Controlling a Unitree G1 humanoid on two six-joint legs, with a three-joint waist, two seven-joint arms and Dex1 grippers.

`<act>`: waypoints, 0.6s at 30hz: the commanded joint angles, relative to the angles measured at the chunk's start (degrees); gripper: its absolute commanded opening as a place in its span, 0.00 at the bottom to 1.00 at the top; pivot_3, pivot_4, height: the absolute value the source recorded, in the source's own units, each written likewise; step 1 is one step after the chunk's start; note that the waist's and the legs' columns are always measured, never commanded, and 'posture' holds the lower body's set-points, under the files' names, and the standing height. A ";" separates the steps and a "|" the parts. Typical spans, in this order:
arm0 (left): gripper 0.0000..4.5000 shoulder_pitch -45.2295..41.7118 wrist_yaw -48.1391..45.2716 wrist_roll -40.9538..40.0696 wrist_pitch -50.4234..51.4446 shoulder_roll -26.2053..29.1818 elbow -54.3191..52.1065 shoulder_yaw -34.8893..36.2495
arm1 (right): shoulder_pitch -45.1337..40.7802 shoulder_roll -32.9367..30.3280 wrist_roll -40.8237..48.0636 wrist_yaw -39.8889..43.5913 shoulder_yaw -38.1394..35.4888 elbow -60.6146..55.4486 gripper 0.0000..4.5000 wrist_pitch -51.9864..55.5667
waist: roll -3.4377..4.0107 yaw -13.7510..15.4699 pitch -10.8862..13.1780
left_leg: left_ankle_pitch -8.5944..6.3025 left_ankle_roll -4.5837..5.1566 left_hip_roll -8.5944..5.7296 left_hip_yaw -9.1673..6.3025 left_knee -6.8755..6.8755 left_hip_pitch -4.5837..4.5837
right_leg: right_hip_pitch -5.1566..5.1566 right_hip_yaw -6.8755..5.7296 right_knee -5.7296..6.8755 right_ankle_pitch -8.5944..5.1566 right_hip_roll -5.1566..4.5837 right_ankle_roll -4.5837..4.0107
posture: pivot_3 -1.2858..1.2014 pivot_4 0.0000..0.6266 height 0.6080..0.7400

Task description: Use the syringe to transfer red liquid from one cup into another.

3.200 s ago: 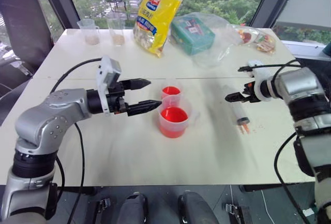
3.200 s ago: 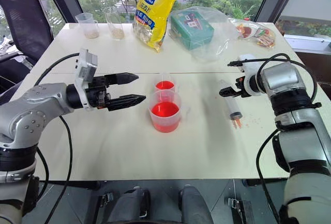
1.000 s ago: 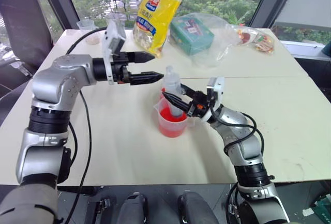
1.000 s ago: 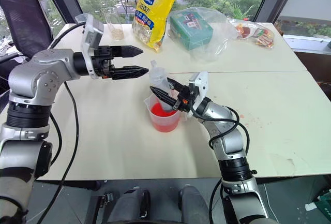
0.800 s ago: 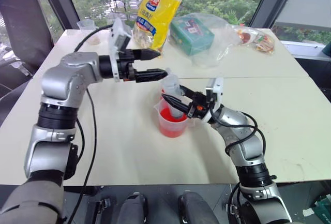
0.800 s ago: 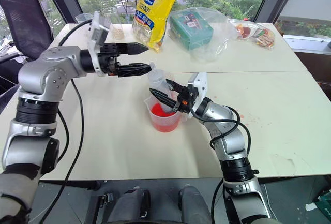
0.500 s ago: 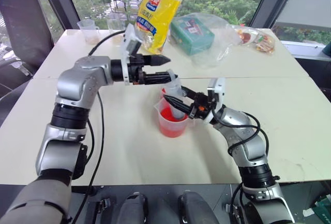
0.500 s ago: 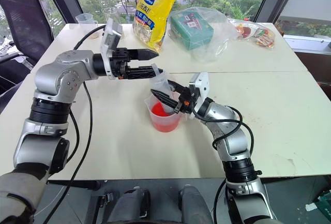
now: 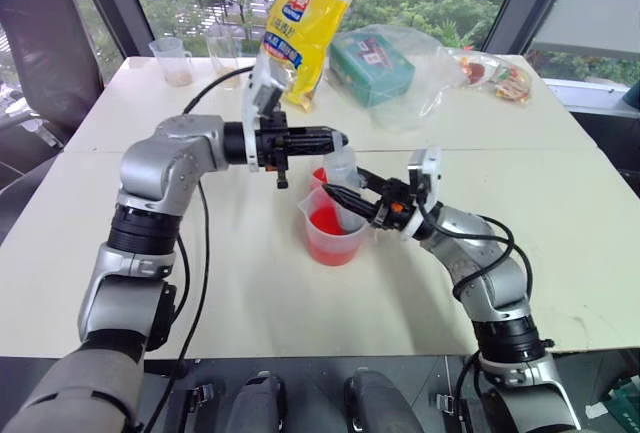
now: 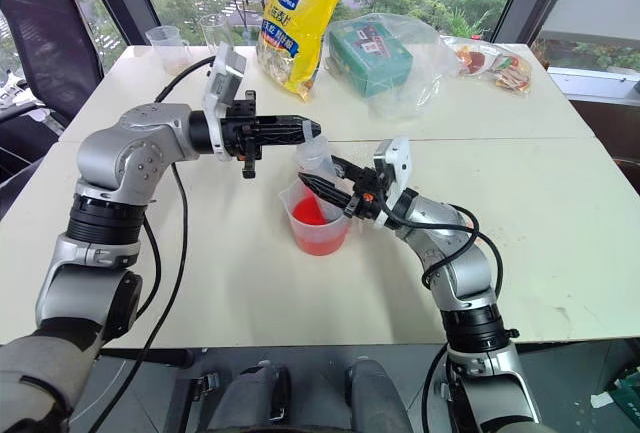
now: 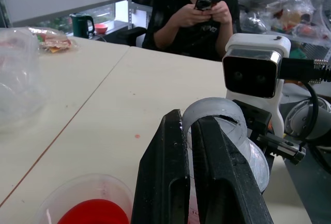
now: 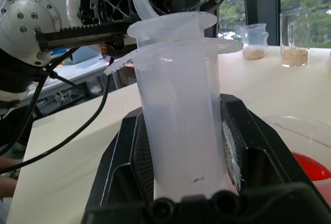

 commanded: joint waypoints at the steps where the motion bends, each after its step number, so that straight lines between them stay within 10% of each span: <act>1: 0.00 -3.28 2.51 0.50 -2.63 0.91 -0.92 3.55 | 1.23 -1.36 0.33 3.56 3.52 -1.21 0.31 1.70 | 0.00 0.02 0.00 | 0.00 0.00 0.00 0.00 0.00 0.00 | 0.00 0.00 0.00 0.00 0.00 0.00 | 0.52 0.24 1.00; 18: 0.00 -6.34 3.14 1.06 -4.85 3.76 1.79 5.83 | 1.80 -2.79 0.16 4.80 4.70 0.04 0.31 2.13 | 0.00 0.25 0.00 | 0.00 0.00 -0.01 0.00 0.01 -0.01 | 0.01 0.00 -0.01 0.00 0.00 0.00 | 0.52 0.24 1.00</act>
